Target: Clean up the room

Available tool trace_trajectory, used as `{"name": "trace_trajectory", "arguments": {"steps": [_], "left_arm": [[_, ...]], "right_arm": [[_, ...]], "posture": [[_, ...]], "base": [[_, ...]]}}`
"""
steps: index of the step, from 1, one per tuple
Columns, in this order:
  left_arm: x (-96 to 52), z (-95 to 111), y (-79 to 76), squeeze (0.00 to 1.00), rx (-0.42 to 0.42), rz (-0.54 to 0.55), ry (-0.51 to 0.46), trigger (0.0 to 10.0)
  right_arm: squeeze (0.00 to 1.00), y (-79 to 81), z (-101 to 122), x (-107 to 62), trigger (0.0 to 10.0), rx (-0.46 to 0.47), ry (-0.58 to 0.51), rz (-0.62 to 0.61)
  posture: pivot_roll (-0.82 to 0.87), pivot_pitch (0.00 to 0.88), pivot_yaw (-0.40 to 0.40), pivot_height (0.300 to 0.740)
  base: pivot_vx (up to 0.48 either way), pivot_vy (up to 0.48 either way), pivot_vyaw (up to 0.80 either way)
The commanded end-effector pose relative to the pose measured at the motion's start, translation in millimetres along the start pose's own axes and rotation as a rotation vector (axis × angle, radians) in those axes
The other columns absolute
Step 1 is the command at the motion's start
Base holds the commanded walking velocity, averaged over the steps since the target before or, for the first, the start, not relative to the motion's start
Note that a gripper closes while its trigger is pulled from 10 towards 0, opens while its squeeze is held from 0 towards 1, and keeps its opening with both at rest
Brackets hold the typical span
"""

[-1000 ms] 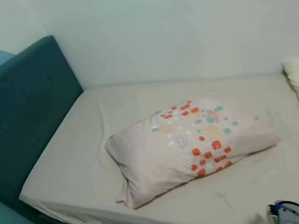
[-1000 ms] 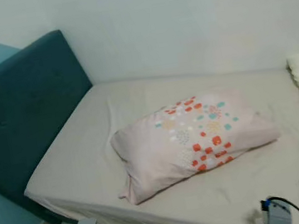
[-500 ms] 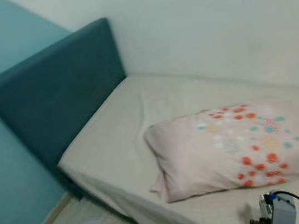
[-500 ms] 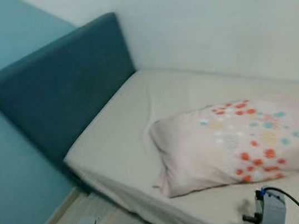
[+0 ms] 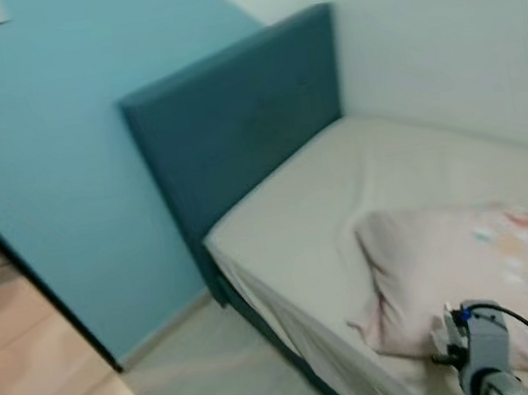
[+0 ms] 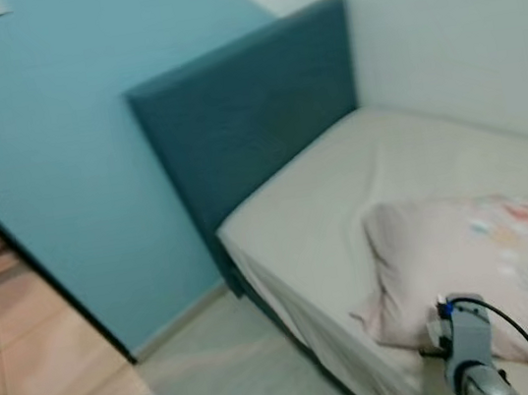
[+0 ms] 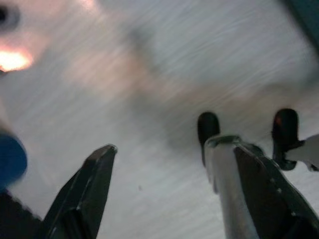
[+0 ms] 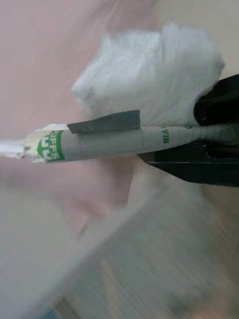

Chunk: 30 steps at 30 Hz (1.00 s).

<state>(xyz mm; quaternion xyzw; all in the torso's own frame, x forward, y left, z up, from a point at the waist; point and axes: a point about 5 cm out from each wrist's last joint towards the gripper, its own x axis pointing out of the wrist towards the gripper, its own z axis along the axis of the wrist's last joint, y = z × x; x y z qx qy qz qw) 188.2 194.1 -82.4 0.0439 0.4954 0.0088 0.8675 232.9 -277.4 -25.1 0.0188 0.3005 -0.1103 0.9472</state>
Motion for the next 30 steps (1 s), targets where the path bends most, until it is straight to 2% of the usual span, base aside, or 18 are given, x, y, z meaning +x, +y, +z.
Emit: {"name": "trace_trajectory", "arguments": {"steps": [1,14,16,17,18,20,21,22,23,25,28,30], "left_arm": [[-0.5,-2.7,3.8,0.00,0.010,0.008,0.009,10.0],[-1.0,-8.6,2.5,0.00,0.015,0.001,0.018,10.0],[-1.3,-10.2,2.7,0.00,0.017,-0.003,0.020,10.0],[-1.3,-10.2,2.7,0.00,0.017,-0.003,0.020,10.0],[-1.3,-10.5,3.1,0.00,0.016,-0.005,0.019,10.0],[-1.3,-10.5,3.1,0.00,0.016,-0.005,0.019,10.0],[-1.4,-10.7,3.3,0.00,0.015,-0.006,0.018,10.0],[-1.7,-11.8,4.4,0.00,0.014,-0.008,0.018,10.0],[-1.7,-11.8,4.4,0.00,0.014,-0.008,0.018,10.0],[-2.1,-13.8,5.8,0.00,0.016,-0.012,0.020,10.0],[-2.2,-14.3,6.2,0.00,0.018,-0.013,0.020,10.0],[-2.4,-15.9,6.3,0.00,0.022,-0.016,0.021,10.0]], "right_arm": [[0.00,9.3,2.0,1.9,10.0,-0.001,-0.011,0.029],[0.00,19.2,7.9,4.1,10.0,-0.073,-0.033,0.101],[0.00,27.5,11.3,5.7,10.0,-0.128,-0.041,0.144],[0.00,27.5,11.3,5.7,10.0,-0.128,-0.041,0.144],[0.00,34.2,16.3,7.0,10.0,-0.150,-0.061,0.178],[0.00,34.2,16.3,7.0,10.0,-0.150,-0.061,0.178],[0.00,38.7,19.9,7.8,10.0,-0.164,-0.075,0.201],[0.00,51.9,30.3,9.6,10.0,-0.208,-0.116,0.267],[0.00,51.9,30.3,9.6,10.0,-0.208,-0.116,0.267],[0.00,75.6,47.3,10.6,10.0,-0.288,-0.183,0.386],[0.00,82.3,51.5,10.4,10.0,-0.312,-0.200,0.420],[0.00,105.2,63.7,8.2,10.0,-0.366,-0.260,0.515]], "posture": [[-0.06,0.000,0.055,0.720],[-0.06,0.000,0.056,0.720],[-0.06,0.000,0.057,0.720],[-0.06,0.000,0.057,0.720],[-0.06,0.000,0.056,0.720],[-0.06,0.000,0.056,0.720],[-0.06,0.000,0.056,0.720],[-0.06,0.000,0.059,0.720],[-0.06,0.000,0.059,0.720],[-0.06,0.000,0.060,0.720],[-0.06,0.000,0.060,0.720],[-0.06,0.000,0.058,0.720]], "base": [[0.000,0.000,0.79],[0.000,0.000,0.79],[0.000,0.000,0.78],[0.000,0.000,0.78],[0.000,0.000,0.78],[0.000,0.000,0.78],[0.000,0.000,0.78],[0.000,0.000,0.78],[0.000,0.000,0.78],[0.000,0.000,0.78],[0.000,0.000,0.79],[0.000,0.000,0.78]]}}
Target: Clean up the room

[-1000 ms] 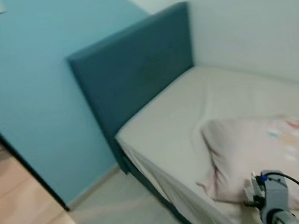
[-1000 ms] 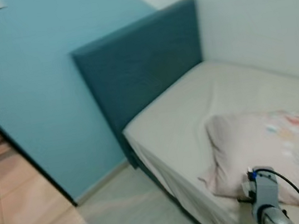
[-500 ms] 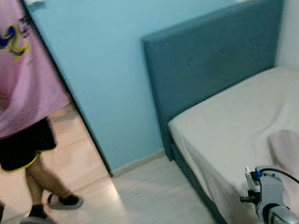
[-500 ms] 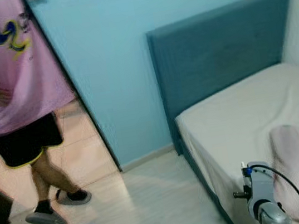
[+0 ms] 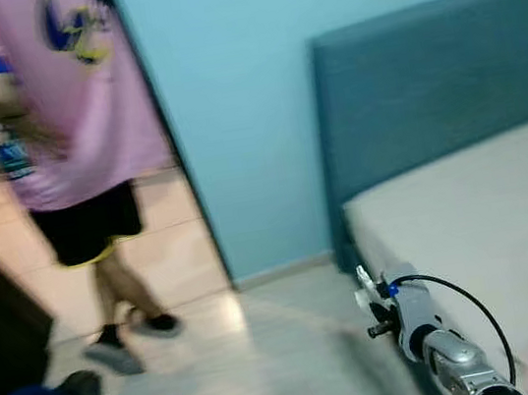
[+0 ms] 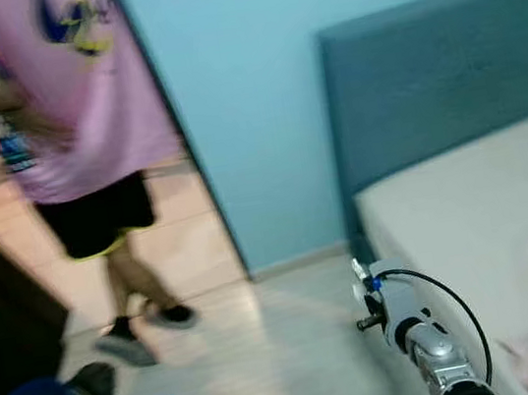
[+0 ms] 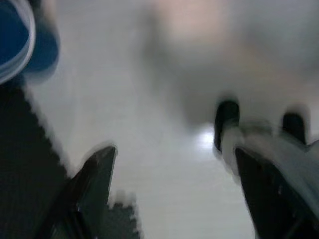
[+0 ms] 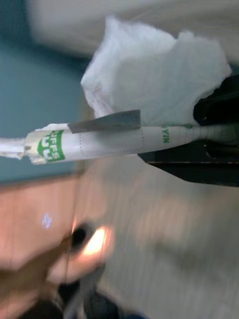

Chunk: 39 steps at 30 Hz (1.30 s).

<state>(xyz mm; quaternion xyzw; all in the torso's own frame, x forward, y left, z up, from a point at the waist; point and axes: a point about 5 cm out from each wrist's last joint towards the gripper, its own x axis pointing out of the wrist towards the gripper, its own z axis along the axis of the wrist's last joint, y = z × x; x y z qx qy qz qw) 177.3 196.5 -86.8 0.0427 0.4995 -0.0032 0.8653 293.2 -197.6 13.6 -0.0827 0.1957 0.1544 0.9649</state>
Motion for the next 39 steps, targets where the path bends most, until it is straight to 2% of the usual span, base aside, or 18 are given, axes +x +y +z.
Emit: {"name": "trace_trajectory", "arguments": {"steps": [1,7,13,31,36,39], "left_arm": [[-1.0,-4.6,4.6,0.00,0.012,0.006,0.013,10.0],[-1.0,-6.3,2.6,0.00,0.013,-0.001,0.015,10.0],[-0.9,-7.3,0.0,0.00,0.015,-0.008,0.018,10.0],[-0.5,-10.8,-11.6,0.00,0.014,-0.037,0.018,10.0],[-0.4,-9.7,-12.1,0.00,0.019,-0.041,0.013,10.0],[-0.2,-7.8,-11.3,0.00,0.023,-0.042,0.010,10.0]], "right_arm": [[0.00,16.6,15.8,9.4,10.0,-0.047,-0.057,0.082],[0.00,35.4,31.1,17.3,10.0,-0.071,-0.114,0.162],[0.00,43.6,33.8,18.0,10.0,-0.087,-0.132,0.196],[0.00,45.0,40.5,15.4,10.0,-0.085,-0.167,0.230],[0.00,45.6,40.8,15.2,10.0,-0.118,-0.163,0.222],[0.00,43.2,41.4,15.7,10.0,-0.137,-0.158,0.190]], "posture": [[-0.06,0.000,0.058,0.720],[-0.05,0.000,0.056,0.720],[-0.06,0.000,0.059,0.720],[-0.07,0.000,0.059,0.720],[-0.07,0.000,0.058,0.720],[-0.07,0.000,0.058,0.720]], "base": [[0.000,0.000,0.78],[0.000,0.000,0.78],[0.000,0.000,0.78],[0.000,0.000,0.78],[0.267,0.000,0.75],[0.369,0.000,0.00]]}}
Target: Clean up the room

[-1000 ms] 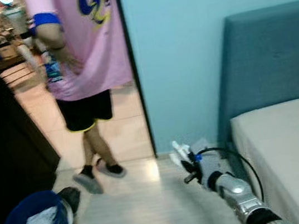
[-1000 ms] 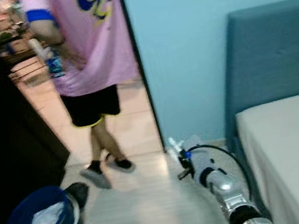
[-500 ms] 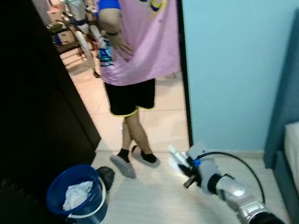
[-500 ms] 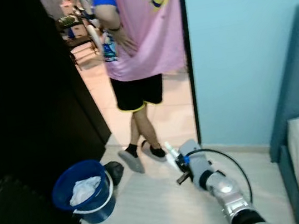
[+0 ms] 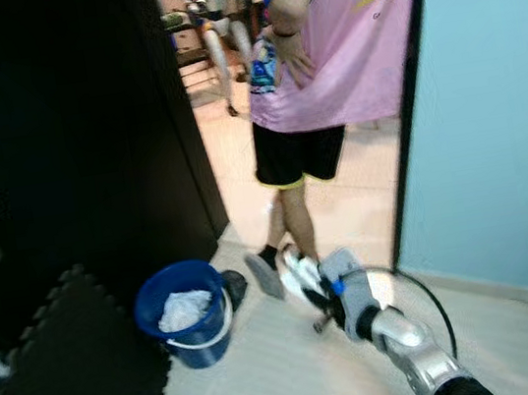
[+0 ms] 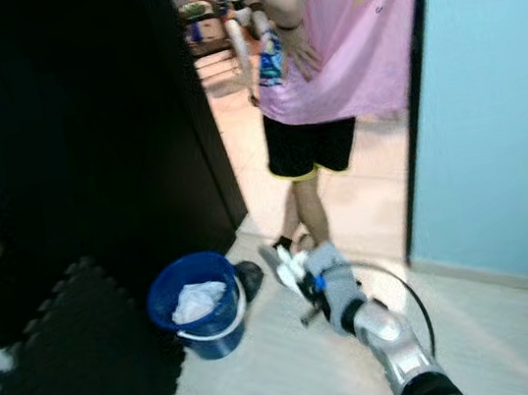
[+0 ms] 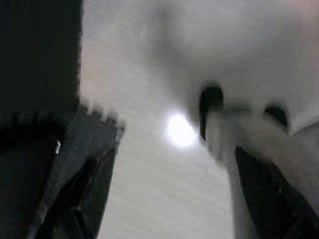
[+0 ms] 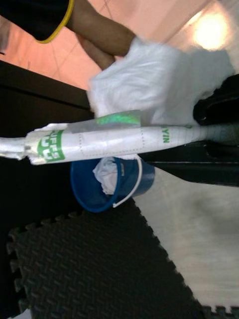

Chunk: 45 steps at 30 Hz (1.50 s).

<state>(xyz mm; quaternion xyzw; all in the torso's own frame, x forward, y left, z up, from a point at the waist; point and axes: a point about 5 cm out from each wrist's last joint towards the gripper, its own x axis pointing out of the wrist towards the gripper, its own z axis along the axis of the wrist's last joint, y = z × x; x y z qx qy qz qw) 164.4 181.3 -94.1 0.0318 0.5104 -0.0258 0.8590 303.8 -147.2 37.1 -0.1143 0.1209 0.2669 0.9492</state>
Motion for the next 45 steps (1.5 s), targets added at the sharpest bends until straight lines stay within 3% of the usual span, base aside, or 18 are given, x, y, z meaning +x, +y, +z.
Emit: {"name": "trace_trajectory", "arguments": {"steps": [1,17,24,36,45], "left_arm": [[0.1,5.8,5.0,0.00,0.019,0.009,-0.013,10.0],[-0.1,20.2,16.2,0.00,0.038,0.020,-0.032,10.0],[-0.2,20.3,16.8,0.00,0.044,0.019,-0.031,10.0],[0.1,20.1,14.7,0.00,0.040,0.013,-0.032,10.0],[0.4,21.1,11.4,0.00,-0.007,-0.005,-0.047,10.0]], "right_arm": [[0.00,0.4,5.0,3.6,10.0,-0.008,-0.009,-0.008],[0.00,0.7,9.9,4.7,10.0,0.006,-0.025,-0.007],[0.00,9.2,8.3,5.4,10.0,-0.008,-0.016,0.049],[0.00,9.2,5.7,5.9,10.0,-0.069,0.038,0.058],[0.00,-6.0,1.2,6.2,10.0,-0.125,0.123,-0.077]], "posture": [[-0.07,0.000,0.058,0.720],[-0.06,0.000,0.067,0.720],[-0.06,0.000,0.069,0.720],[-0.06,0.000,0.064,0.720],[-0.05,0.000,0.061,0.720]], "base": [[0.382,0.000,0.00],[0.468,0.000,0.11],[0.480,0.000,0.80],[0.480,0.000,0.80],[0.305,0.000,0.36]]}}
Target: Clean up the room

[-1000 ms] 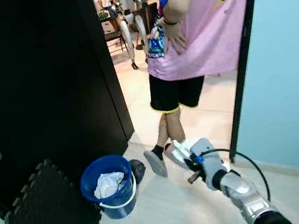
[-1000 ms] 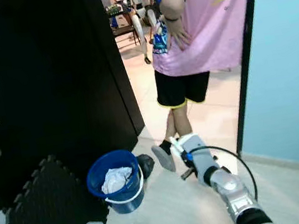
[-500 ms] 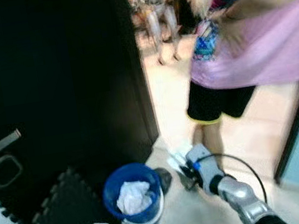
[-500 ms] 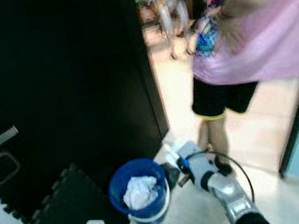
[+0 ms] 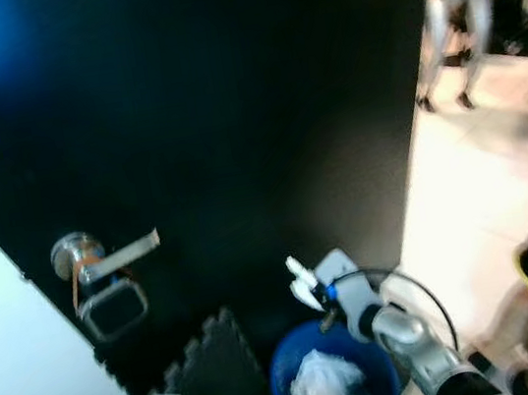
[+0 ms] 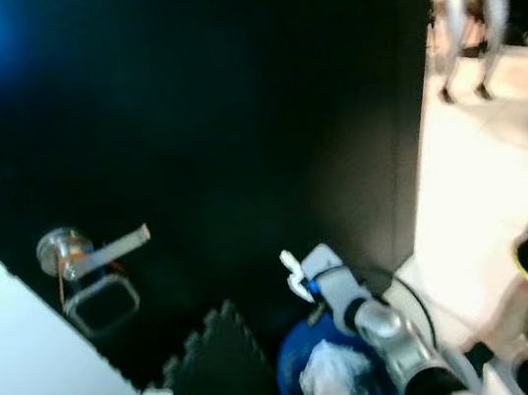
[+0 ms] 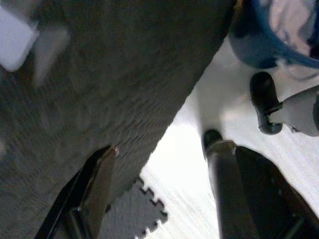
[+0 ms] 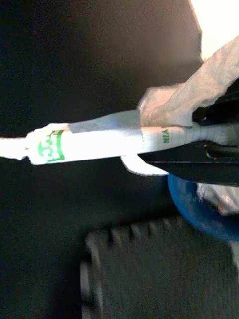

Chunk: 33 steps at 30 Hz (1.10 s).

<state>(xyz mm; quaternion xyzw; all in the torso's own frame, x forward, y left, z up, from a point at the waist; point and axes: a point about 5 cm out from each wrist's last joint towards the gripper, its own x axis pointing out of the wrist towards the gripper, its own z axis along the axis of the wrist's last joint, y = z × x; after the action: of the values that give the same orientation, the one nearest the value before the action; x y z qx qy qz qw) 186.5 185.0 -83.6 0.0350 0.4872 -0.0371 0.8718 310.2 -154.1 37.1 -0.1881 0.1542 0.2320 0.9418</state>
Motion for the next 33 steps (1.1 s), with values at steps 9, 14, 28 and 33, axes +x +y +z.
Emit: {"name": "trace_trajectory", "arguments": {"steps": [9,14,28,33], "left_arm": [[-0.6,-5.3,0.0,0.00,0.009,-0.032,0.033,10.0],[-0.5,-10.2,-7.5,0.00,-0.004,-0.063,0.045,10.0],[0.0,-13.9,-19.7,0.00,-0.008,-0.101,0.050,10.0],[0.3,-16.1,-26.6,0.00,-0.001,-0.109,0.058,10.0]], "right_arm": [[0.00,-2.0,-10.4,2.4,10.0,-0.127,0.160,-0.019],[0.00,-2.9,-29.0,-1.7,10.0,-0.174,0.320,-0.013],[0.00,8.1,-43.9,-3.7,10.0,-0.226,0.526,0.056],[0.00,9.1,-42.9,-2.4,10.0,-0.223,0.545,0.051]], "posture": [[-0.05,0.000,0.060,0.720],[-0.05,0.000,0.058,0.720],[-0.05,0.000,0.051,0.720],[-0.05,0.000,0.050,0.720]], "base": [[0.000,-0.394,0.00],[0.000,-0.207,0.00],[0.000,-0.097,0.00],[0.000,-0.467,0.00]]}}
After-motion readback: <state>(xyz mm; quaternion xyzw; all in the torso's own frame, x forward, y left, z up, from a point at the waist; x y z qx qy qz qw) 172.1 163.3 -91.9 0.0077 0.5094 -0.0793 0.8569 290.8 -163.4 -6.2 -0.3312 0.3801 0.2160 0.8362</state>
